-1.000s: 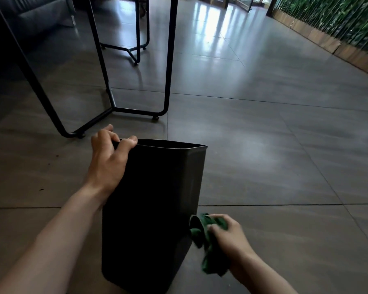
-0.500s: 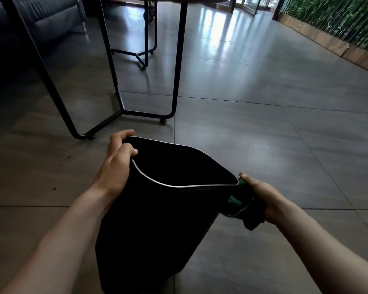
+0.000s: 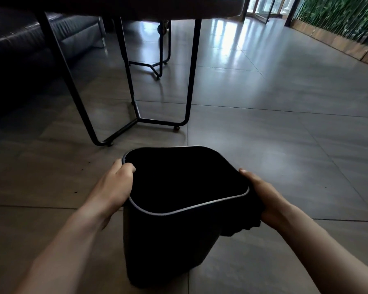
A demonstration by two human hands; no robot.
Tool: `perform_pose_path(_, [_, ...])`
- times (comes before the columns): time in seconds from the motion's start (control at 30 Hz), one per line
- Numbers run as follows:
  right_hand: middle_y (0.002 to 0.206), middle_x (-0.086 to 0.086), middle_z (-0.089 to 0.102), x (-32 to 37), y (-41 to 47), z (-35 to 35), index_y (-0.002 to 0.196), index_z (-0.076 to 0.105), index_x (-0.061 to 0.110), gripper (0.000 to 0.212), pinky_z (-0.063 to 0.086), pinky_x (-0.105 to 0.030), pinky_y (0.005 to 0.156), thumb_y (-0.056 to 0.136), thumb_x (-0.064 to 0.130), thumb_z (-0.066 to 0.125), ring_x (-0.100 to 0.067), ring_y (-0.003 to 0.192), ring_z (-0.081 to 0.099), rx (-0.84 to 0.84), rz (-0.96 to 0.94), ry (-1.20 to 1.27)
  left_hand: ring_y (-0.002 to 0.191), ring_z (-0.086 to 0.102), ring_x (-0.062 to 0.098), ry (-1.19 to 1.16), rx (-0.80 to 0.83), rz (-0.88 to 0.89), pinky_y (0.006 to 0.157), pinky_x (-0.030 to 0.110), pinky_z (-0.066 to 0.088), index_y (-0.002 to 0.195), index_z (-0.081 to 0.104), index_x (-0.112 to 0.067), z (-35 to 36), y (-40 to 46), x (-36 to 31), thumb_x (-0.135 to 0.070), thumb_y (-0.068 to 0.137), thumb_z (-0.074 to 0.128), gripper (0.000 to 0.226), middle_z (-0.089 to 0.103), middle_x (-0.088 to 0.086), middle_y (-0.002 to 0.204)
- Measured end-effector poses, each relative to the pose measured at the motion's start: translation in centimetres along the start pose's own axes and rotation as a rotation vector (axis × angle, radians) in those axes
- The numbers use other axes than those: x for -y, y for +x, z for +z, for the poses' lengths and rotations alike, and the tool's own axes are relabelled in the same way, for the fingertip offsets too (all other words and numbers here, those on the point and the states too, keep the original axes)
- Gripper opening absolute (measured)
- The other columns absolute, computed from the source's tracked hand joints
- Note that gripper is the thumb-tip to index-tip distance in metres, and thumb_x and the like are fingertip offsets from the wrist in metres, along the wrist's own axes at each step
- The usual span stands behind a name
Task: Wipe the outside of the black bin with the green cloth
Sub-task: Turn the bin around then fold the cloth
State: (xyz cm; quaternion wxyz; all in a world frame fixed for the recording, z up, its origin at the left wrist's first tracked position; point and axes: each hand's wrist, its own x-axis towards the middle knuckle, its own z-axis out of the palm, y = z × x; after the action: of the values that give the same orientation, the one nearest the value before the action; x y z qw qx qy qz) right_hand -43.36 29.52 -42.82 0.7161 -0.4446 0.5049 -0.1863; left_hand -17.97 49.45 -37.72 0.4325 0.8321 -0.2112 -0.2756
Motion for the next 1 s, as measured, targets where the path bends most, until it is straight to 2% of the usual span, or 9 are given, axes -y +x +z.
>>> perform_pose_path(0.13, [0.059, -0.003, 0.069, 1.5, -1.2, -0.6, 0.073, 0.078, 0.021, 0.043, 0.046, -0.024, 0.038, 0.101, 0.047, 0.059, -0.016, 0.045, 0.065, -0.040, -0.124, -0.088, 0.098, 0.062, 0.025, -0.125, -0.024, 0.024, 0.086, 0.045, 0.048, 0.096, 0.059, -0.028, 1.6, 1.3, -0.3, -0.043, 0.074, 0.038, 0.035, 0.067, 0.002, 0.100])
perform_pose_path(0.27, [0.054, 0.001, 0.069, 2.2, -1.7, -1.0, 0.082, 0.076, 0.022, 0.033, 0.044, -0.021, 0.035, 0.103, 0.040, 0.059, -0.014, 0.039, 0.064, -0.140, -0.202, -0.175, 0.104, 0.062, 0.034, -0.163, -0.035, -0.013, 0.093, 0.051, 0.050, 0.119, 0.056, -0.023, 3.5, 2.4, -0.4, -0.042, 0.075, 0.036, 0.051, 0.065, 0.010, 0.116])
perform_pose_path(0.33, [0.057, 0.000, 0.072, 2.2, -1.8, -1.2, 0.088, 0.076, 0.022, 0.028, 0.046, -0.021, 0.037, 0.104, 0.038, 0.059, -0.015, 0.044, 0.067, -0.165, -0.218, -0.212, 0.099, 0.063, 0.038, -0.135, -0.037, -0.038, 0.090, 0.052, 0.053, 0.126, 0.046, -0.023, 4.5, 2.6, -0.2, -0.042, 0.079, 0.036, 0.052, 0.064, 0.013, 0.112])
perform_pose_path(0.47, [0.067, 0.004, 0.077, 2.0, -1.7, -1.7, 0.093, 0.076, 0.023, 0.026, 0.054, -0.027, 0.052, 0.105, 0.036, 0.058, -0.012, 0.058, 0.074, -0.192, -0.210, -0.298, 0.083, 0.063, 0.030, -0.062, -0.108, 0.006, 0.072, 0.043, 0.051, 0.113, 0.036, -0.030, 5.9, 3.2, 0.3, -0.030, 0.092, 0.041, 0.021, 0.064, 0.008, 0.098])
perform_pose_path(0.6, [0.080, 0.002, 0.080, 1.4, -1.6, -2.6, 0.096, 0.077, 0.023, 0.025, 0.063, -0.040, 0.078, 0.105, 0.035, 0.057, -0.020, 0.079, 0.078, -0.205, -0.185, -0.355, 0.079, 0.061, 0.027, 0.049, -0.101, 0.096, 0.068, 0.042, 0.047, 0.112, 0.032, -0.032, 6.9, 3.1, 0.6, -0.022, 0.094, 0.040, 0.023, 0.064, 0.006, 0.096])
perform_pose_path(0.67, [0.084, 0.001, 0.081, 1.0, -1.5, -3.3, 0.101, 0.076, 0.022, 0.024, 0.063, -0.040, 0.083, 0.106, 0.034, 0.057, -0.020, 0.083, 0.079, -0.195, -0.183, -0.364, 0.083, 0.058, 0.028, 0.181, -0.076, 0.162, 0.069, 0.040, 0.040, 0.119, 0.029, -0.032, 7.5, 2.8, 0.7, -0.021, 0.092, 0.041, 0.031, 0.064, 0.008, 0.109])
perform_pose_path(0.77, [0.089, 0.003, 0.081, 0.8, -1.2, -3.9, 0.102, 0.076, 0.024, 0.023, 0.063, -0.040, 0.085, 0.106, 0.036, 0.057, -0.017, 0.085, 0.079, -0.182, -0.189, -0.384, 0.102, 0.059, 0.037, 0.299, -0.110, 0.210, 0.080, 0.038, 0.038, 0.133, 0.024, -0.029, 8.1, 2.8, 1.1, -0.027, 0.092, 0.043, 0.045, 0.058, 0.015, 0.133])
perform_pose_path(0.9, [0.091, -0.001, 0.081, 1.6, -1.5, -4.5, 0.101, 0.077, 0.022, 0.022, 0.062, -0.040, 0.085, 0.103, 0.038, 0.062, -0.019, 0.086, 0.078, -0.163, -0.146, -0.427, 0.118, 0.058, 0.041, 0.329, -0.103, 0.173, 0.084, 0.041, 0.039, 0.139, 0.018, -0.033, 8.1, 3.4, 1.4, -0.041, 0.095, 0.042, 0.050, 0.054, 0.015, 0.143])
perform_pose_path(1.0, [0.083, -0.012, 0.080, 3.4, -3.3, -6.0, 0.099, 0.078, 0.015, 0.023, 0.064, -0.036, 0.065, 0.099, 0.036, 0.069, -0.023, 0.070, 0.077, -0.163, -0.118, -0.414, 0.124, 0.055, 0.038, 0.310, -0.081, 0.141, 0.089, 0.043, 0.042, 0.142, 0.021, -0.032, 8.0, 3.1, 1.2, -0.050, 0.098, 0.041, 0.052, 0.051, 0.011, 0.147])
